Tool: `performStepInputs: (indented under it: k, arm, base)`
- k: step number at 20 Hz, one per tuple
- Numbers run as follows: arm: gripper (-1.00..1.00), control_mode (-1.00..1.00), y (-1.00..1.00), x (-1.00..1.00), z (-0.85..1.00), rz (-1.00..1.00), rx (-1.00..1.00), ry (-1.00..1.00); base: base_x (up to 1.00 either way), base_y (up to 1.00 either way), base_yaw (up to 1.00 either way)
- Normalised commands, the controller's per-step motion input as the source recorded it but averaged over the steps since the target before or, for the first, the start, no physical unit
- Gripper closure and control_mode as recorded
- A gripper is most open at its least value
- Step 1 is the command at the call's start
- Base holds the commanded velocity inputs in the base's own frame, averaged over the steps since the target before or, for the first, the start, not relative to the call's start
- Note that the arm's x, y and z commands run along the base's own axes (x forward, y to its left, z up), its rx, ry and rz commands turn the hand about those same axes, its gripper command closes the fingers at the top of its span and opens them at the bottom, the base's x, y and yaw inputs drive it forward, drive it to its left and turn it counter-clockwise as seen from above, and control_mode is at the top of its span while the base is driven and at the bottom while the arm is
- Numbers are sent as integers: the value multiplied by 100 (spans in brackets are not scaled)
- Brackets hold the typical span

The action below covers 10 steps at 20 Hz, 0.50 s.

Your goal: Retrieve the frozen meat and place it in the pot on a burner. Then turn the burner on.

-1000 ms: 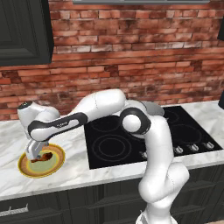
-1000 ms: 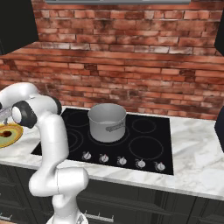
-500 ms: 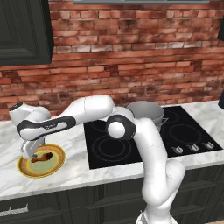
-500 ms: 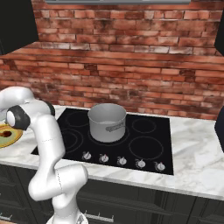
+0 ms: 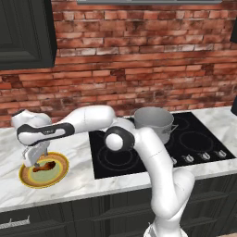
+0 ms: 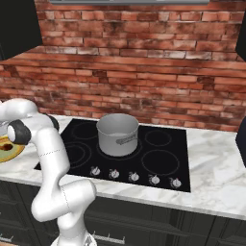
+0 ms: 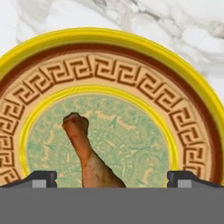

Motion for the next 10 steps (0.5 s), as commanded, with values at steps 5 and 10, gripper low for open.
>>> performStepInputs:
  k: [5,10]
  arm:
    - [-100,-100,0,0,-7,1,0,11]
    - [-100,-100,0,-8,-17,1,0,5]
  base:
    - [0,0,0]
    - [0,0,0]
